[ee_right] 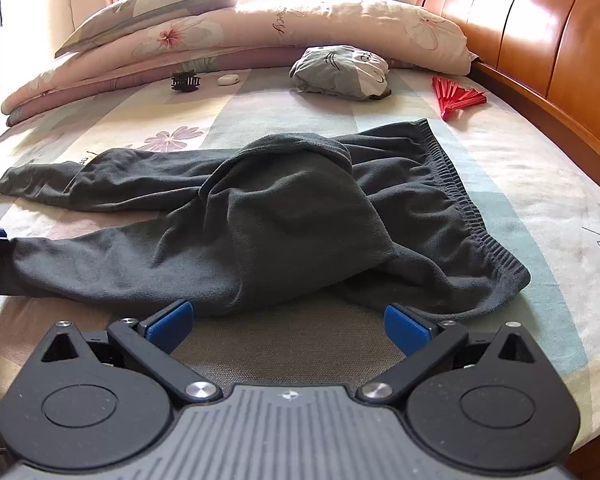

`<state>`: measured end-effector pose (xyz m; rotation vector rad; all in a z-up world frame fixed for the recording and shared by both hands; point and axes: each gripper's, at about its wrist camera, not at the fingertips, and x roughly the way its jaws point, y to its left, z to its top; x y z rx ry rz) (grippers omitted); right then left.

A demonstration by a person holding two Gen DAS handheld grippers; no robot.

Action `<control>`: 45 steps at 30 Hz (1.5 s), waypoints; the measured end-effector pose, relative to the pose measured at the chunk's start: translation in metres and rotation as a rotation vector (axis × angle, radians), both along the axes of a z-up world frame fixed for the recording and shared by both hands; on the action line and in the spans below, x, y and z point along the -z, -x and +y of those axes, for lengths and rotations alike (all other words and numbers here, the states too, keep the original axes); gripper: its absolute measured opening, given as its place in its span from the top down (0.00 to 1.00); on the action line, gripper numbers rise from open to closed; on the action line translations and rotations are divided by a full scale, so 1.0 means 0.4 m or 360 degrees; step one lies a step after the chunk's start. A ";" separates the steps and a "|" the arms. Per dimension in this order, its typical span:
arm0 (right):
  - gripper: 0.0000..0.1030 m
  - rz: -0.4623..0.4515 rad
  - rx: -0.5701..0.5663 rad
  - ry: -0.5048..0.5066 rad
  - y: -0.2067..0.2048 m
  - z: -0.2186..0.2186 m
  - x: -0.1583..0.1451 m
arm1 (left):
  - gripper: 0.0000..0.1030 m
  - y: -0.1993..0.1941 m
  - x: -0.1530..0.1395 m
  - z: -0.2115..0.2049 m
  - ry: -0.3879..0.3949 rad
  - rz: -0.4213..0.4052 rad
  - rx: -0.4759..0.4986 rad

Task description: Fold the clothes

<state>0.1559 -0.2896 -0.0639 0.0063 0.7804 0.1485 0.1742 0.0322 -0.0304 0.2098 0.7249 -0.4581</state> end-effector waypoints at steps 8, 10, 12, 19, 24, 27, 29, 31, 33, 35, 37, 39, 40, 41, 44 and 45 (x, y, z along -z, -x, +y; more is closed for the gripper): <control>0.00 0.0035 0.0057 -0.0042 0.004 -0.022 0.009 | 0.70 -0.036 0.032 0.119 -0.0021 0.0092 -0.0424; 0.00 0.0037 0.0058 -0.0053 0.004 -0.022 0.012 | 0.71 -0.043 0.065 0.168 -0.0019 0.0172 -0.0546; 0.00 0.0045 0.0050 -0.0053 0.002 -0.018 0.016 | 0.71 -0.043 0.096 0.186 -0.0019 0.0242 -0.0580; 0.00 0.0058 0.0006 -0.0042 -0.010 0.020 0.014 | 0.70 -0.004 0.129 0.142 0.0216 0.0293 -0.0448; 0.00 0.0066 -0.0031 -0.0029 -0.011 0.046 0.012 | 0.68 0.006 0.146 0.078 0.0169 0.0282 -0.0335; 0.00 0.0083 -0.0040 -0.0025 -0.011 0.056 0.019 | 0.68 0.010 0.142 0.064 0.0188 0.0265 -0.0295; 0.00 0.0095 -0.0044 -0.0025 -0.010 0.061 0.023 | 0.66 0.015 0.139 0.061 0.0199 0.0278 -0.0270; 0.00 0.0100 -0.0049 -0.0023 -0.008 0.066 0.025 | 0.59 0.025 0.141 0.065 0.0242 0.0316 -0.0236; 0.00 0.0101 -0.0051 -0.0025 -0.008 0.067 0.026 | 0.58 0.028 0.155 0.069 0.0284 0.0366 -0.0234; 0.00 0.0109 -0.0048 -0.0028 -0.011 0.068 0.029 | 0.58 0.030 0.166 0.068 0.0287 0.0370 -0.0265; 0.00 0.0114 -0.0047 -0.0029 -0.012 0.071 0.031 | 0.58 0.027 0.162 0.068 0.0338 0.0374 -0.0281; 0.00 0.0108 -0.0062 -0.0027 -0.009 0.074 0.027 | 0.58 0.022 0.158 0.075 0.0441 0.0403 -0.0270; 0.00 0.0103 -0.0071 -0.0025 -0.007 0.076 0.025 | 0.58 0.020 0.157 0.080 0.0495 0.0413 -0.0262; 0.00 0.0099 -0.0072 -0.0020 -0.006 0.076 0.023 | 0.58 0.020 0.155 0.086 0.0536 0.0412 -0.0261; 0.00 0.0100 -0.0062 -0.0020 -0.005 0.072 0.023 | 0.58 0.020 0.148 0.108 0.0687 0.0398 -0.0260; 0.00 0.0104 -0.0056 -0.0026 -0.005 0.069 0.024 | 0.58 0.018 0.147 0.117 0.0751 0.0401 -0.0260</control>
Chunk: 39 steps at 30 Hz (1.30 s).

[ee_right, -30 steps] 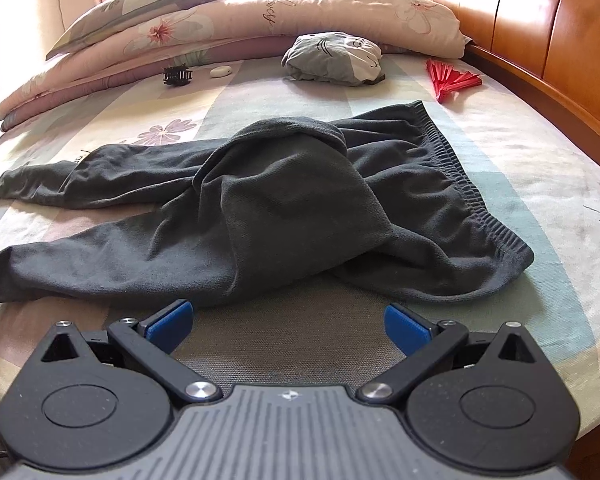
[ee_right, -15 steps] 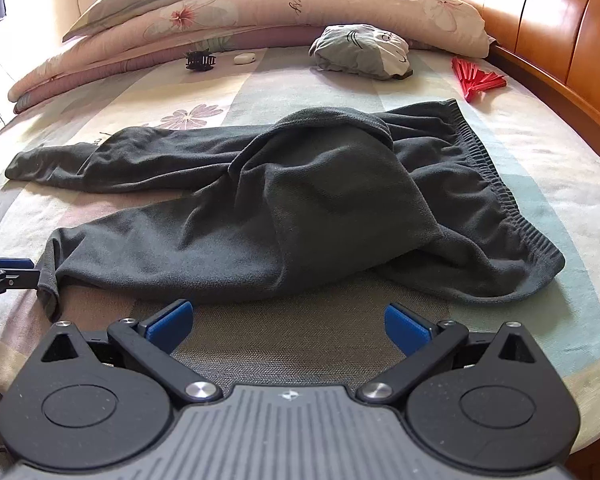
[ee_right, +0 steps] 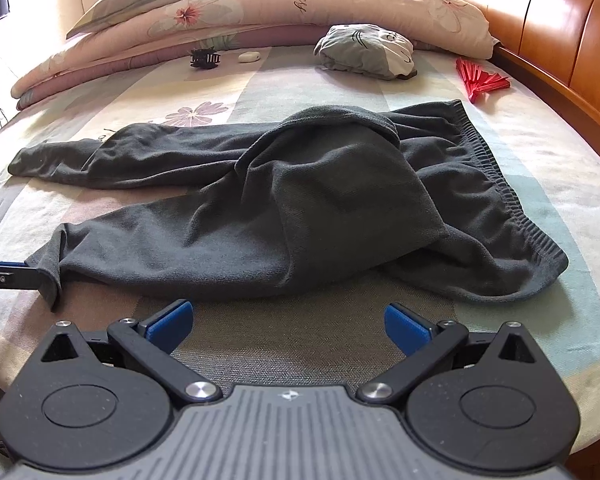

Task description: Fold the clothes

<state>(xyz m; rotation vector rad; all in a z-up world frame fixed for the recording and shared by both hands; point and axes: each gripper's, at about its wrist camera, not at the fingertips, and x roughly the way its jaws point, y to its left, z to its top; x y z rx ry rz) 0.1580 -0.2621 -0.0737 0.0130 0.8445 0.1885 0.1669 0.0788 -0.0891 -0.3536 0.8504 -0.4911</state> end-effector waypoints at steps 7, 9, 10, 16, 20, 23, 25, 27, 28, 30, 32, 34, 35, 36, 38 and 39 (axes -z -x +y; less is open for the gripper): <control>0.00 0.0024 0.0004 -0.0021 -0.001 -0.002 0.012 | 0.58 -0.035 0.040 0.033 0.0250 0.0090 -0.0123; 0.00 0.0023 -0.0004 -0.0018 0.001 0.001 0.012 | 0.61 -0.046 0.060 0.046 0.0332 0.0142 -0.0182; 0.00 0.0022 -0.0005 -0.0017 0.002 0.001 0.012 | 0.61 -0.047 0.068 0.050 0.0348 0.0159 -0.0204; 0.00 0.0033 0.0013 -0.0015 0.002 -0.007 0.016 | 0.93 -0.038 0.057 0.071 0.0257 0.0121 -0.0299; 0.00 0.0038 0.0022 -0.0018 0.003 -0.010 0.018 | 0.97 -0.033 0.005 0.099 0.0063 0.0000 -0.0317; 0.00 0.0035 0.0013 -0.0016 0.004 -0.006 0.016 | 0.97 -0.053 -0.033 0.129 -0.0191 -0.0065 -0.0342; 0.00 0.0031 0.0006 -0.0014 0.005 -0.003 0.014 | 0.96 -0.076 -0.051 0.150 -0.0321 -0.0096 -0.0355; 0.00 0.0028 -0.0003 -0.0015 0.006 0.001 0.011 | 0.95 -0.107 -0.059 0.160 -0.0475 -0.0118 -0.0404; 0.00 0.0026 -0.0007 -0.0013 0.007 0.004 0.010 | 0.95 -0.121 -0.059 0.166 -0.0507 -0.0090 -0.0404; 0.00 0.0025 -0.0016 -0.0006 0.010 0.011 0.009 | 0.92 -0.137 -0.058 0.173 -0.0538 -0.0069 -0.0411; 0.00 0.0025 -0.0025 -0.0001 0.012 0.016 0.007 | 0.89 -0.136 -0.056 0.173 -0.0548 -0.0080 -0.0423; 0.00 0.0026 -0.0034 0.0003 0.015 0.020 0.005 | 0.87 -0.121 -0.052 0.178 -0.0535 -0.0064 -0.0463; 0.00 0.0026 -0.0035 0.0005 0.016 0.021 0.005 | 0.85 -0.110 -0.049 0.182 -0.0511 -0.0049 -0.0482; 0.00 0.0027 -0.0036 0.0003 0.016 0.022 0.005 | 0.81 -0.098 -0.044 0.185 -0.0483 -0.0029 -0.0505; 0.00 0.0030 -0.0040 -0.0001 0.015 0.022 0.005 | 0.76 -0.063 -0.037 0.195 -0.0416 0.0028 -0.0564; 0.00 0.0030 -0.0043 -0.0002 0.014 0.023 0.006 | 0.74 -0.045 -0.034 0.198 -0.0374 0.0058 -0.0587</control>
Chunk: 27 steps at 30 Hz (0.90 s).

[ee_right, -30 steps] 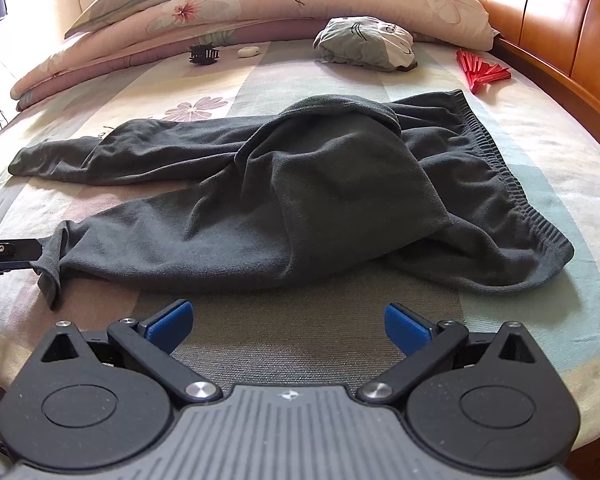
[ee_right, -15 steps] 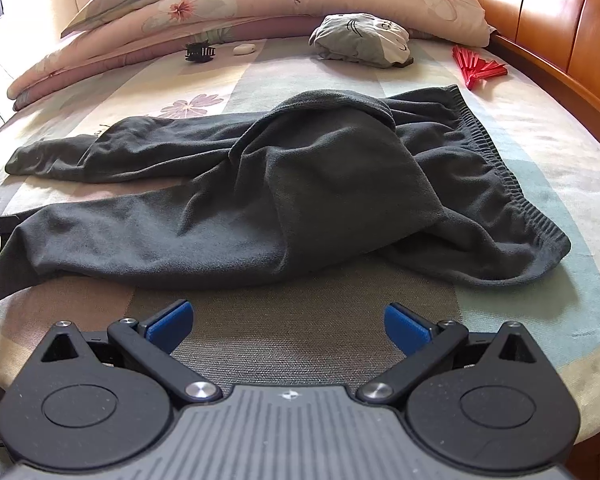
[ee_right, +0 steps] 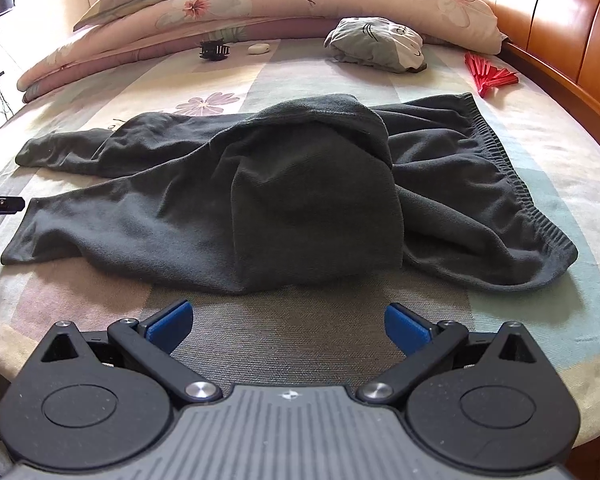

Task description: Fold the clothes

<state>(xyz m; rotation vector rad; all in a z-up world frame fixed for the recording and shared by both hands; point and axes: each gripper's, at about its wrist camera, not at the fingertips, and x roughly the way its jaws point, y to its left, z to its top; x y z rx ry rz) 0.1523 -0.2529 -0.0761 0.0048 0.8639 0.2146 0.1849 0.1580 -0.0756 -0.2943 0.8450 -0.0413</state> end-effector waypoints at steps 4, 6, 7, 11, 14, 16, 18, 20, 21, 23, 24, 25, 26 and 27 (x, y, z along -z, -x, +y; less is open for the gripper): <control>0.00 0.0005 -0.0017 -0.0015 -0.005 0.007 0.004 | 0.66 0.073 0.031 0.013 0.0300 0.0119 -0.0140; 0.00 0.0010 -0.0029 -0.0020 -0.007 0.013 0.007 | 0.60 0.093 0.056 0.016 0.0453 0.0167 -0.0190; 0.00 0.0014 -0.0037 -0.0020 -0.007 0.018 0.009 | 0.59 0.101 0.068 0.017 0.0517 0.0184 -0.0206; 0.00 0.0020 -0.0050 -0.0024 -0.007 0.025 0.013 | 0.57 0.102 0.068 0.026 0.0593 0.0181 -0.0283; 0.00 0.0013 -0.0035 -0.0021 -0.003 0.020 0.010 | 0.57 0.105 0.049 0.033 0.0551 0.0210 -0.0343; 0.00 0.0008 -0.0018 -0.0025 0.000 0.011 0.007 | 0.54 0.119 0.051 0.040 0.0655 0.0230 -0.0340; 0.00 0.0018 0.0003 -0.0034 0.000 0.001 0.011 | 0.48 0.131 0.068 0.046 0.0812 0.0249 -0.0333; 0.00 0.0027 0.0013 -0.0041 -0.001 -0.003 0.014 | 0.48 0.124 0.093 0.045 0.0906 0.0232 -0.0349; 0.00 0.0031 0.0013 -0.0043 -0.001 -0.002 0.016 | 0.47 0.121 0.105 0.044 0.0953 0.0224 -0.0357; 0.00 0.0039 0.0013 -0.0047 -0.002 0.000 0.019 | 0.47 0.107 0.125 0.042 0.1026 0.0213 -0.0362; 0.00 0.0043 0.0013 -0.0048 -0.002 0.002 0.021 | 0.47 0.097 0.131 0.041 0.1052 0.0199 -0.0368; 0.00 0.0034 -0.0004 -0.0050 0.001 0.005 0.018 | 0.47 0.087 0.137 0.041 0.1068 0.0180 -0.0372; 0.00 0.0023 -0.0020 -0.0047 0.004 0.009 0.014 | 0.47 0.078 0.141 0.044 0.1073 0.0160 -0.0383; 0.00 0.0019 -0.0020 -0.0041 0.005 0.011 0.013 | 0.47 0.072 0.141 0.047 0.1071 0.0140 -0.0400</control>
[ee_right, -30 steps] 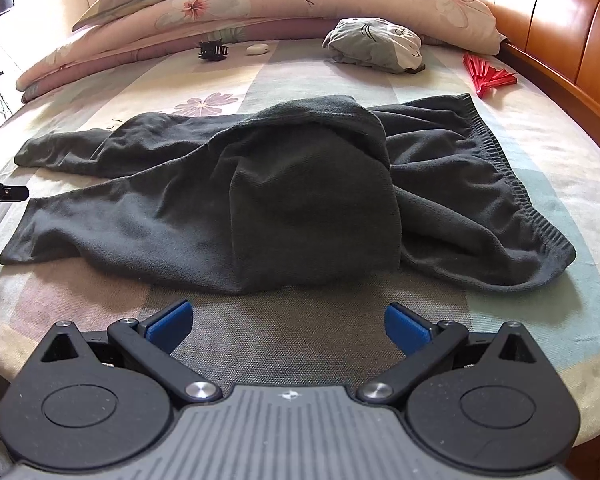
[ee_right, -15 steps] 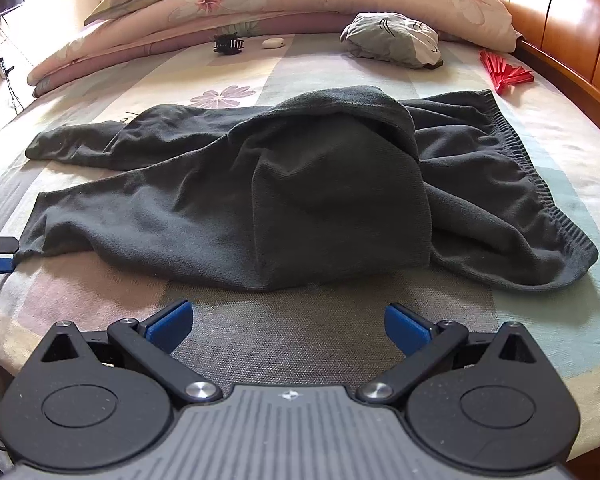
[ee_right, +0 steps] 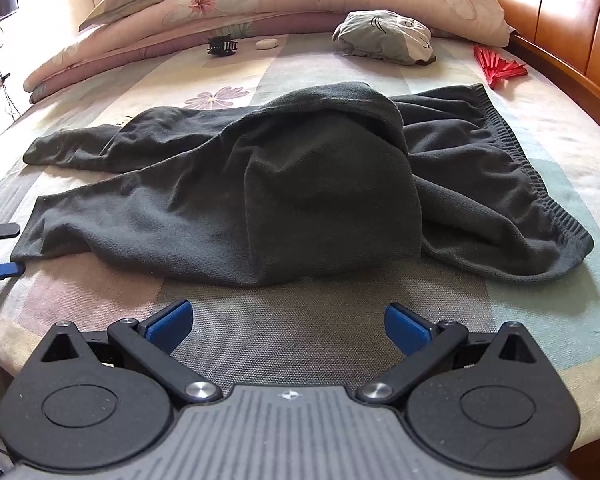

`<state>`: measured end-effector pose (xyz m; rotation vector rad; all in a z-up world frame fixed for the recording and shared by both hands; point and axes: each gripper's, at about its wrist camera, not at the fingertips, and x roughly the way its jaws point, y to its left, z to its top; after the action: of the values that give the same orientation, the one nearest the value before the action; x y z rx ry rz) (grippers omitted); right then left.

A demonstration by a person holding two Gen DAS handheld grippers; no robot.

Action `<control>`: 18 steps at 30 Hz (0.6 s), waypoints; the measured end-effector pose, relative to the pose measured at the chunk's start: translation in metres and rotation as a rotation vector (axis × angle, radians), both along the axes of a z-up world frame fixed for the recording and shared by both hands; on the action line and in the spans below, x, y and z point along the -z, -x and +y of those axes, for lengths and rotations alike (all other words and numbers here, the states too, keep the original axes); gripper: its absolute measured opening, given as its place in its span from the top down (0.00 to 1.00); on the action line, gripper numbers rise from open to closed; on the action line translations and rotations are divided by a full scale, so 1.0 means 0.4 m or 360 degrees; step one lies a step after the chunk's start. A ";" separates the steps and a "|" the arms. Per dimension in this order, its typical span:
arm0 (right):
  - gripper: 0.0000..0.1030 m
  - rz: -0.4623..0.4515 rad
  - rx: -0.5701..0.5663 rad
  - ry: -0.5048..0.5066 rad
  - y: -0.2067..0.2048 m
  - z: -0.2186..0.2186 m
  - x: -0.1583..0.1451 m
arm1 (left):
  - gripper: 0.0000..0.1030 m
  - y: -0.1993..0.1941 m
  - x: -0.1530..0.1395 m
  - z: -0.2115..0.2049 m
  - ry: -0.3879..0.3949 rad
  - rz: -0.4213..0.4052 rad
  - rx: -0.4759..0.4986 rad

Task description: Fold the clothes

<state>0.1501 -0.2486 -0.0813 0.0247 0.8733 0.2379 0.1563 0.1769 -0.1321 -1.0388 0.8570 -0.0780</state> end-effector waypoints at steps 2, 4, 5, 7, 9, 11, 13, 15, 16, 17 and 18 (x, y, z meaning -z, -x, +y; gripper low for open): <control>0.00 0.0000 0.0005 0.0001 0.001 0.000 -0.001 | 0.47 -0.005 -0.004 0.003 -0.0040 -0.0035 -0.0049; 0.00 0.0008 0.0010 -0.0009 0.001 -0.003 0.001 | 0.48 -0.007 0.000 0.005 -0.0039 -0.0068 -0.0102; 0.00 0.0012 0.0010 -0.0014 0.001 -0.004 0.003 | 0.48 -0.009 0.003 0.006 -0.0022 -0.0086 -0.0129; 0.00 0.0024 0.0014 -0.0008 0.000 -0.004 0.009 | 0.48 -0.020 0.007 0.002 -0.0035 -0.0144 -0.0181; 0.00 0.0032 0.0015 -0.0010 -0.001 -0.002 0.013 | 0.48 -0.039 0.014 0.000 -0.0019 -0.0176 -0.0227; 0.00 0.0029 0.0007 -0.0019 0.000 0.001 0.014 | 0.48 -0.064 0.015 -0.001 -0.0031 -0.0192 -0.0244; 0.00 0.0016 -0.0004 -0.0013 0.002 0.003 0.011 | 0.48 -0.086 0.005 -0.004 -0.0094 -0.0197 -0.0228; 0.00 0.0010 0.0001 -0.0001 0.003 0.001 0.010 | 0.48 -0.093 -0.016 -0.006 -0.0182 -0.0183 -0.0206; 0.00 0.0010 0.0010 0.0001 0.004 -0.003 0.009 | 0.48 -0.097 -0.027 -0.007 -0.0226 -0.0177 -0.0195; 0.00 0.0012 0.0018 -0.0002 0.005 -0.009 0.010 | 0.47 -0.093 -0.038 -0.007 -0.0267 -0.0172 -0.0195; 0.00 0.0014 0.0027 -0.0006 0.006 -0.014 0.011 | 0.47 -0.081 -0.048 -0.002 -0.0300 -0.0169 -0.0198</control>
<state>0.1479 -0.2542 -0.0857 0.0366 0.8809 0.2237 0.1887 0.1762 -0.1130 -0.9004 0.6877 0.0517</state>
